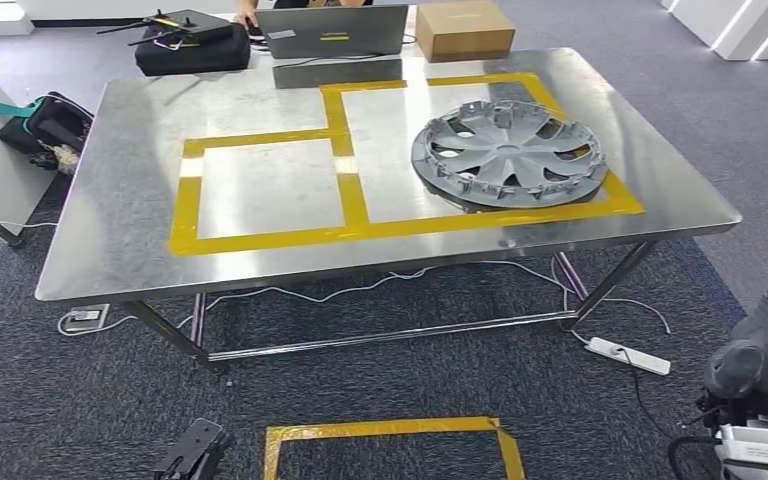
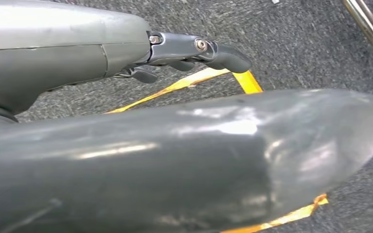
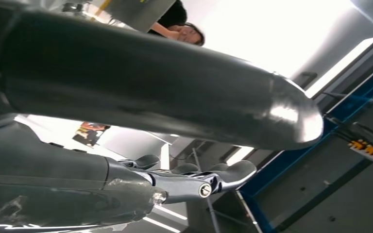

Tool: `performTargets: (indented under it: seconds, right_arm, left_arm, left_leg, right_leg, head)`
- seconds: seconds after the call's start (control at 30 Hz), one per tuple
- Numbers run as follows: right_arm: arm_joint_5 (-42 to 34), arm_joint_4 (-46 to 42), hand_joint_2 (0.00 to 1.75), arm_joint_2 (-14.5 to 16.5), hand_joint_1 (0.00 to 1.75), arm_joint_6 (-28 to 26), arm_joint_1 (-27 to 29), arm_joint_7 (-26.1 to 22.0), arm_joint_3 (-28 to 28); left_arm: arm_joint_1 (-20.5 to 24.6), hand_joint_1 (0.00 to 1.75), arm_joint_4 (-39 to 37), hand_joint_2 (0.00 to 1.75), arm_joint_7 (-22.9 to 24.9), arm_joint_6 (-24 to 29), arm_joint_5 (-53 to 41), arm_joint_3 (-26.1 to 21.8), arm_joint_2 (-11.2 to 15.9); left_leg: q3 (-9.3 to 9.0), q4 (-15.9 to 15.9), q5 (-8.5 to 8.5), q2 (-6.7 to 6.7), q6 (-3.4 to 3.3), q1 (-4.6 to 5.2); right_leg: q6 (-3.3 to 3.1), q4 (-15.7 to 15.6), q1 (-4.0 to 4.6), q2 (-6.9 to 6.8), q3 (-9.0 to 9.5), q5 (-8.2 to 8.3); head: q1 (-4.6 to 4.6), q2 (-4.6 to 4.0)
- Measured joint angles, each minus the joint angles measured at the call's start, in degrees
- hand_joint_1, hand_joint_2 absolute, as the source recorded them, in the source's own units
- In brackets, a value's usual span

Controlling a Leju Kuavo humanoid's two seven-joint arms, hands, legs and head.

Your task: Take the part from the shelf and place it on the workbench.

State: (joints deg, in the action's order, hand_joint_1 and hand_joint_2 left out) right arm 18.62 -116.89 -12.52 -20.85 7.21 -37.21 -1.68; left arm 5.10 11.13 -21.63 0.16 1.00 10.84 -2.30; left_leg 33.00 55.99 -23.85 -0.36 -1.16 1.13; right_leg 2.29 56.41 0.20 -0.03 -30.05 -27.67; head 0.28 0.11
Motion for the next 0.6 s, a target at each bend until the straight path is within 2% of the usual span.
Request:
performTargets:
  seconds: [0.07,0.1,0.13,0.2,0.23,0.27,0.3,0.33,0.4,0.43,0.47,0.5,0.53,0.57,0.6]
  right_arm:
    - [0.02,-0.21,0.0,0.02,0.0,0.01,0.48,-0.02,-0.1]
    - [-0.02,-0.41,0.0,0.04,0.0,0.02,0.7,-0.07,-0.2]
    - [-0.15,-0.64,0.0,0.08,0.0,0.07,0.94,-0.12,-0.32]
    - [-0.95,-1.08,0.0,0.17,0.0,0.43,1.52,-0.34,-0.64]
    - [-1.53,-1.26,0.0,0.22,0.0,0.76,1.86,-0.47,-0.87]
    - [-2.11,-1.45,0.0,0.26,0.0,1.19,2.15,-0.59,-1.16]
    - [-2.56,-1.65,0.0,0.28,0.0,1.65,2.35,-0.68,-1.51]
    - [-2.85,-1.84,0.0,0.31,0.0,2.1,2.45,-0.73,-1.88]
    - [-2.93,-2.2,0.0,0.36,0.0,2.81,2.44,-0.77,-2.5]
    - [-2.79,-2.33,0.0,0.38,0.0,3.06,2.36,-0.78,-2.7]
    - [-2.62,-2.47,0.0,0.39,0.0,3.22,2.31,-0.78,-2.84]
    - [-2.4,-2.58,0.0,0.39,0.0,3.32,2.27,-0.75,-2.97]
    - [-2.23,-2.68,0.0,0.39,0.0,3.37,2.27,-0.72,-3.08]
    - [-2.11,-2.81,0.0,0.39,0.0,3.39,2.31,-0.69,-3.21]
    - [-2.03,-2.92,0.0,0.39,0.0,3.43,2.24,-0.66,-3.32]
  left_arm:
    - [-0.1,0.0,0.0,0.0,0.07,0.04,-0.52,0.01,0.16]
    - [-0.14,0.0,0.0,0.0,0.11,0.08,-0.76,0.02,0.23]
    - [-0.16,0.0,0.0,0.0,0.16,0.1,-0.9,0.03,0.31]
    - [-0.24,0.0,-0.01,0.0,0.19,0.15,-1.01,0.04,0.33]
    - [-0.31,0.0,-0.01,0.0,0.19,0.19,-1.02,0.04,0.34]
    - [-0.39,0.0,-0.01,0.0,0.18,0.26,-1.01,0.04,0.37]
    - [-0.45,0.0,-0.01,0.0,0.18,0.34,-0.97,0.04,0.39]
    - [-0.48,0.0,0.0,0.0,0.17,0.42,-0.9,0.04,0.43]
    - [-0.44,0.0,0.0,0.0,0.16,0.52,-0.69,0.04,0.46]
    - [-0.38,0.0,-0.01,0.0,0.16,0.54,-0.61,0.04,0.42]
    - [-0.34,0.0,-0.01,0.0,0.16,0.51,-0.57,0.04,0.33]
    - [-0.29,0.0,-0.01,0.0,0.12,0.39,-0.66,0.04,0.17]
    - [-0.23,0.0,-0.01,0.0,0.05,0.22,-0.8,0.04,-0.02]
    - [-0.16,0.0,0.0,0.0,-0.08,0.04,-1.02,0.04,-0.21]
    - [-0.09,0.0,0.0,0.0,-0.25,-0.11,-1.3,0.05,-0.41]
  left_leg:
    - [0.3,0.35,-0.24,0.25,0.61,-0.09]
    - [0.78,1.48,-1.2,0.3,0.99,-0.13]
    - [1.77,3.78,-2.85,0.28,1.4,-0.21]
    - [4.99,11.36,-7.06,0.26,2.06,-0.59]
    - [6.48,14.81,-8.39,0.26,2.28,-0.81]
    - [7.24,16.7,-8.7,0.26,2.44,-0.99]
    - [6.87,16.21,-7.76,0.22,2.55,-1.14]
    - [5.47,13.61,-5.96,0.08,2.62,-1.3]
    - [1.26,5.61,-2.35,-1.65,2.68,-1.74]
    - [-0.21,2.69,-1.59,-2.56,2.57,-1.91]
    - [-0.95,1.04,-1.44,-3.25,2.38,-1.99]
    - [-1.08,0.56,-1.68,-3.29,2.05,-1.92]
    - [-0.93,0.53,-1.67,-2.77,1.6,-1.85]
    - [-0.87,0.45,-1.56,-2.16,1.17,-1.82]
    - [-0.85,0.33,-1.45,-1.54,0.68,-1.83]
  right_leg:
    - [-0.52,-0.08,-0.16,0.38,-0.04,0.47]
    - [-0.82,-0.21,-0.32,0.55,0.0,0.78]
    - [-1.1,-0.33,-0.49,0.71,0.04,1.09]
    - [-1.38,-0.28,-0.56,1.11,-0.41,1.47]
    - [-1.38,-0.24,-0.58,1.43,-0.63,1.6]
    - [-1.32,-0.21,-0.62,1.8,-0.8,1.69]
    - [-1.22,-0.17,-0.69,2.27,-0.91,1.77]
    - [-1.08,-0.15,-0.79,2.79,-0.96,1.84]
    - [-0.61,0.06,-0.87,3.9,-1.16,1.89]
    - [-0.29,0.24,-0.86,4.42,-1.45,1.93]
    - [0.11,0.38,-0.89,4.95,-1.82,2.02]
    - [0.55,0.44,-0.97,5.48,-2.2,2.17]
    - [0.97,0.35,-1.14,6.02,-2.64,2.38]
    - [1.32,0.5,-1.25,5.93,-3.01,2.32]
    - [1.61,1.34,-1.28,5.14,-3.61,1.74]
  head:
    - [-0.01,0.0]
    - [-0.1,0.0]
    - [-0.19,0.0]
    - [-0.36,0.0]
    - [-0.35,0.0]
    - [-0.34,0.0]
    - [-0.34,0.0]
    - [-0.34,0.0]
    - [-0.36,0.0]
    - [-0.33,0.0]
    - [-0.31,0.0]
    - [-0.29,0.0]
    - [-0.27,0.0]
    - [-0.28,0.0]
    - [-0.11,0.0]
